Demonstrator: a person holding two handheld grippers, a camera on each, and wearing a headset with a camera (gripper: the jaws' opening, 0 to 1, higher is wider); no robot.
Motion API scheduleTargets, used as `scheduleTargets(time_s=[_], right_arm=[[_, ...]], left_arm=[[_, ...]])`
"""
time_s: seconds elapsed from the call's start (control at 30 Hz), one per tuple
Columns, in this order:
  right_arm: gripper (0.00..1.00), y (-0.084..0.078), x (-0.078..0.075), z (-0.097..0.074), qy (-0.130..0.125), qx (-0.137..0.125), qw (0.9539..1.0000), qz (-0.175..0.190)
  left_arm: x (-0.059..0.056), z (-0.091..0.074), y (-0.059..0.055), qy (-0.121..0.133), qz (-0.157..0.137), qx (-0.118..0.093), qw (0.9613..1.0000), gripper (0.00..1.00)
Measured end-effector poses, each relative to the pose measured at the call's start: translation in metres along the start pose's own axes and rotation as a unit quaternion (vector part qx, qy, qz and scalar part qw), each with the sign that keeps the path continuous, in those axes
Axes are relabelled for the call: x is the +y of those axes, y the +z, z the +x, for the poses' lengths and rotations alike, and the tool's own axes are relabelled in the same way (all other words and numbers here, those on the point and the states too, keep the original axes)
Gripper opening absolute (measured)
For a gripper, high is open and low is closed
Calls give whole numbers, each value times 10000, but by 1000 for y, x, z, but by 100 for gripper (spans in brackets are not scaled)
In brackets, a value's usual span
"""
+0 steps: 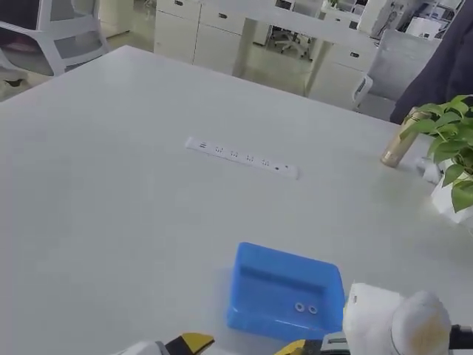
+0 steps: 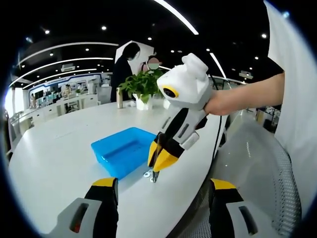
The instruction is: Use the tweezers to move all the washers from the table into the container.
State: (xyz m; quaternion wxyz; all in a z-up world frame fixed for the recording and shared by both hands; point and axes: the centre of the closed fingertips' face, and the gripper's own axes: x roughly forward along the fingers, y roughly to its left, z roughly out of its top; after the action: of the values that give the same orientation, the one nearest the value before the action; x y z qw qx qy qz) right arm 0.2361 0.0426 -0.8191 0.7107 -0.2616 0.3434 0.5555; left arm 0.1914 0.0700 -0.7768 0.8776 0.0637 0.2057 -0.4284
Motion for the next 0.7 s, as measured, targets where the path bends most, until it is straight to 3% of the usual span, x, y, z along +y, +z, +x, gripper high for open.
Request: scheduleTargets(time_s=[0.07, 0.1, 0.33, 0.53, 0.7], right_arm=[[4, -5, 3, 2, -10, 184, 9994, -288], [4, -3, 4, 3, -17, 109, 9989, -445], [3, 0, 3, 6, 11, 187, 9981, -582], [3, -1, 5, 8, 122, 395, 9944, -971], [3, 0, 0, 9, 161, 540, 9933, -1005]], left_arm=[[0, 0, 0, -11, 1, 1, 10000, 75], [-1, 0, 0, -19, 12, 6, 10000, 75], [-1, 1, -1, -37, 23, 14, 10000, 74], [0, 1, -1, -18, 2, 9, 10000, 74], [-1, 1, -1, -35, 6, 23, 10000, 74]])
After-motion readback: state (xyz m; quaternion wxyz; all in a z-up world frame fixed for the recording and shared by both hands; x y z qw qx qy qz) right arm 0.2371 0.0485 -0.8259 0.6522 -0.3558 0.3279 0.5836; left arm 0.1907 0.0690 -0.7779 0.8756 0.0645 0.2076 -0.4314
